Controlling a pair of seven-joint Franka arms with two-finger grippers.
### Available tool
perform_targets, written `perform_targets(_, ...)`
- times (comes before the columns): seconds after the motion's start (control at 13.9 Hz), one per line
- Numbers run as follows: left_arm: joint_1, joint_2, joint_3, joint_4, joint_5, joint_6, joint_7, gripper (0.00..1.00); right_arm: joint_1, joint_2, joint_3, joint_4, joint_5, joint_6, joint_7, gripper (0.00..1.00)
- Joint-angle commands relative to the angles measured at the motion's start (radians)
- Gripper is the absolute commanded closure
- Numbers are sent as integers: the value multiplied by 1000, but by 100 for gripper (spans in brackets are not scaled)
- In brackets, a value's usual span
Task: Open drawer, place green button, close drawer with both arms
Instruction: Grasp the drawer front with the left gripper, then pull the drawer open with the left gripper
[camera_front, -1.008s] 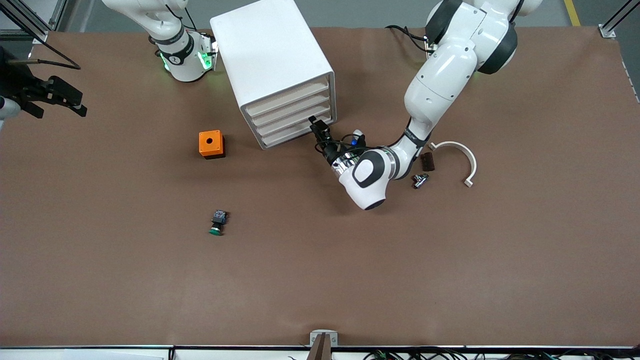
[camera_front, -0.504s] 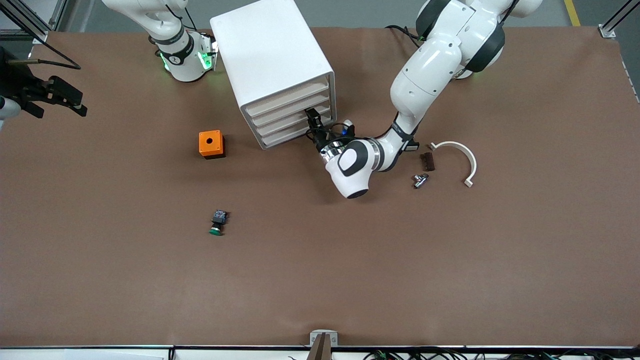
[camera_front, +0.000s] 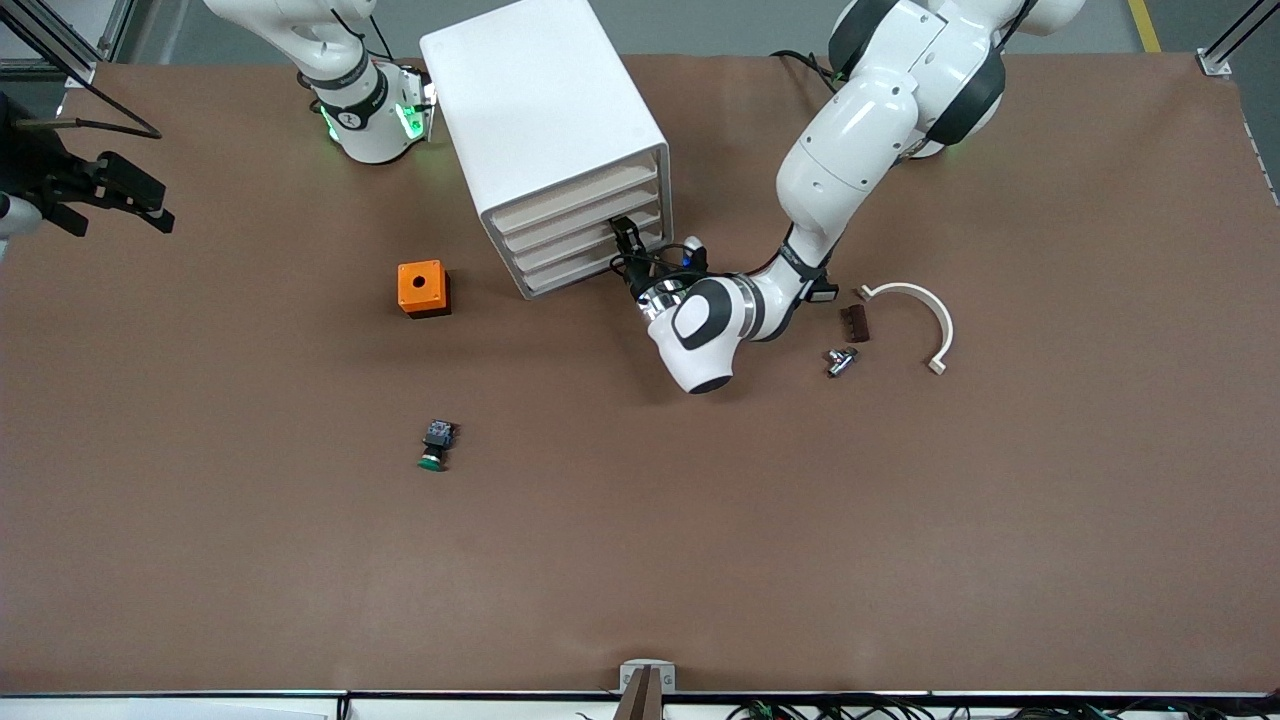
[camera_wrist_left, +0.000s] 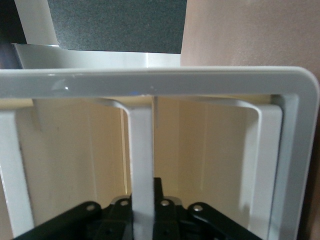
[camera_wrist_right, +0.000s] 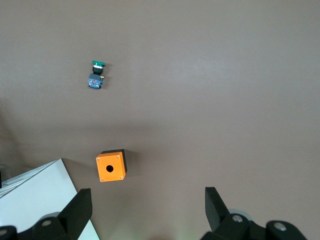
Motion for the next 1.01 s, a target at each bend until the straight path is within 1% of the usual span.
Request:
perform_targets(0.0, 7, 20, 3, 23, -20, -19, -16, 95, 0, -20, -1, -15, -1, -2, 9, 0)
perform_targets(0.29, 50, 25, 3, 26, -27, -19, -15, 95, 0, -18, -1, -15, -1, -2, 9, 0)
perform_targets(0.79, 157, 25, 5, 28, -40, -19, -13, 94, 0, -17, 1, -9, -2, -11, 8, 0)
perform_targets(0.94, 187, 25, 13, 42, -46, -19, -15, 93, 0, -15, 1, 0, -2, -11, 8, 0)
